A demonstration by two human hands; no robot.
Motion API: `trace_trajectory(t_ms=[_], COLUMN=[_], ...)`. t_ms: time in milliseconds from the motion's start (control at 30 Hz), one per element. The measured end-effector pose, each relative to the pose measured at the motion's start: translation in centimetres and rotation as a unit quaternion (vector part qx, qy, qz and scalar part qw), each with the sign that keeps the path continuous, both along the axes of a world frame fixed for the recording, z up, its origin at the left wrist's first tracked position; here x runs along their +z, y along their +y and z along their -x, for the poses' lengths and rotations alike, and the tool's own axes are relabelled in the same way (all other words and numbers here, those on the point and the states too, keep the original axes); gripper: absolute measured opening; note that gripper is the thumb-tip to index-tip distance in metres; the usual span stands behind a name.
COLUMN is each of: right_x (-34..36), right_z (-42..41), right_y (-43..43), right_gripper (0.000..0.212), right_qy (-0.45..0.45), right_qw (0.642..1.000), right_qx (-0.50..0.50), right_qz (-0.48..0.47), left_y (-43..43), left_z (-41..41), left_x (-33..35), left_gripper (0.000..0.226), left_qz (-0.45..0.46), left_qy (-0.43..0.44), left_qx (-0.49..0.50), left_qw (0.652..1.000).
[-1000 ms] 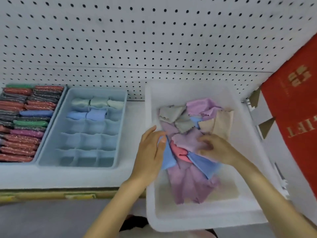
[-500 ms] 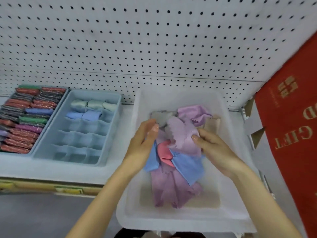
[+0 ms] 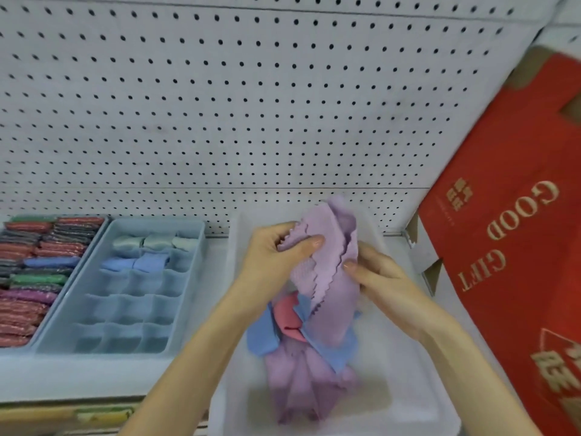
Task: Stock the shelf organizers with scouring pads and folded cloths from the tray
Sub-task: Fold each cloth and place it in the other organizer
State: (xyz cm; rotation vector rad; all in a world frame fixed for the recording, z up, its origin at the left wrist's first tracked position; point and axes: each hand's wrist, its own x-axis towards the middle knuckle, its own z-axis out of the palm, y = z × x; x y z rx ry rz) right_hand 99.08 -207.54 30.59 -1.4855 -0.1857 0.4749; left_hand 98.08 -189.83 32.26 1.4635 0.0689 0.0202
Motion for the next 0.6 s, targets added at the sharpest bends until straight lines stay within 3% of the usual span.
trace_trajectory(t_ms=[133,233,333,500,600], right_x=[1.4,3.2,4.1,3.9,3.6], right_z=[-0.3,-0.2,0.0,0.7,1.0], right_y=[1.4,2.6,3.8,4.4,4.6], right_gripper=[0.017,0.018,0.007,0.022,0.035], right_qy=[-0.127,-0.163,-0.227,-0.297,-0.31], right_qw=[0.978,0.968,0.945,0.919,0.912], right_qx=[-0.159,-0.183,-0.235,-0.255,-0.259], right_qz=[-0.041,-0.051,0.003,0.058,0.075], left_y=[0.2,0.6,1.1,1.2,1.3], left_z=[0.1,0.4,0.7,1.2,1.4], left_x=[1.5,2.1,2.5,3.2,3.6], left_gripper=[0.019,0.028,0.012,0.01,0.02], left_qz=[-0.075,-0.141,-0.22,-0.291,-0.304], left_qy=[-0.06,-0.096,-0.126,-0.133,-0.137], left_qx=[0.001,-0.002,0.036,0.095,0.115], left_qw=[0.995,0.985,0.967,0.943,0.936])
